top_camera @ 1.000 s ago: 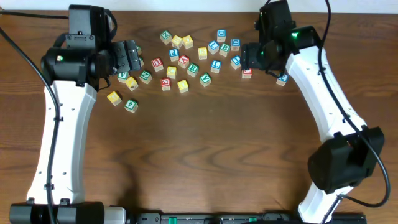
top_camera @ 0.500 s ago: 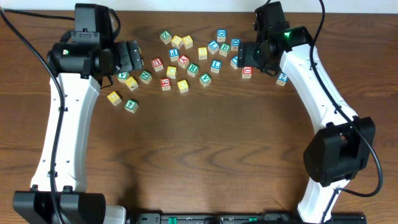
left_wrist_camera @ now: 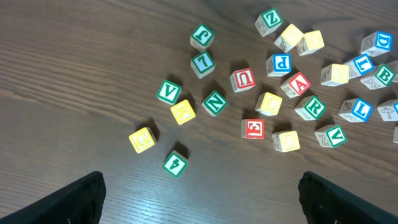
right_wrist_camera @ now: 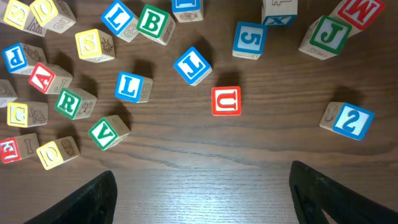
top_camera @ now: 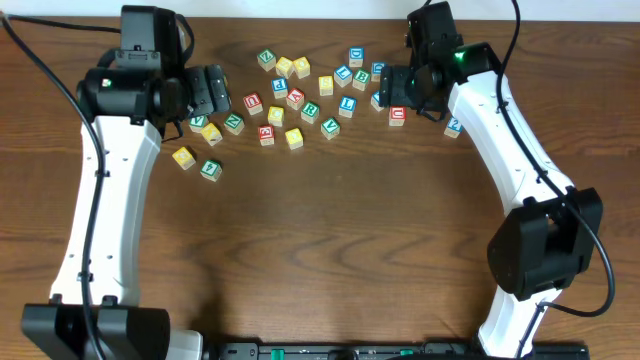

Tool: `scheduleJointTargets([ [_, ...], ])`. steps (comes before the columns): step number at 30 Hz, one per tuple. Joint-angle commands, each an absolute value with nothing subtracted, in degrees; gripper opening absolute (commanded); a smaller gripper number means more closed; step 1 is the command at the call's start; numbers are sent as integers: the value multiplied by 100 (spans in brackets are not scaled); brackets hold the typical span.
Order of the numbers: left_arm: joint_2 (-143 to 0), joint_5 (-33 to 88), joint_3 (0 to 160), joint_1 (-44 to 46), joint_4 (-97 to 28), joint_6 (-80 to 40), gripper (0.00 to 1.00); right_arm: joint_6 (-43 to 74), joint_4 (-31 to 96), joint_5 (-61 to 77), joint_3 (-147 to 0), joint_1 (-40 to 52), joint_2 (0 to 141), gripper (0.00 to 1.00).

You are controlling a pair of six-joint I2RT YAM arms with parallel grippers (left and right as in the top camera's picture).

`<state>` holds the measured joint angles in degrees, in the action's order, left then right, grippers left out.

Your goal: Spell out ROBOT

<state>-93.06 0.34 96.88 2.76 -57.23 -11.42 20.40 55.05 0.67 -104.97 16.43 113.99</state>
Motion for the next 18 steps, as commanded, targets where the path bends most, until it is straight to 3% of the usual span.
scheduleJointTargets([
  [1, -9533, 104, 9769, 259, -5782, -1363, 98, 2097, 5516, 99, -10604, 1688, 11426, 84],
  [18, -9806, 104, 9769, 336, -5802, -1409, 98, 2097, 5627, 99, -10604, 1693, 11426, 88],
])
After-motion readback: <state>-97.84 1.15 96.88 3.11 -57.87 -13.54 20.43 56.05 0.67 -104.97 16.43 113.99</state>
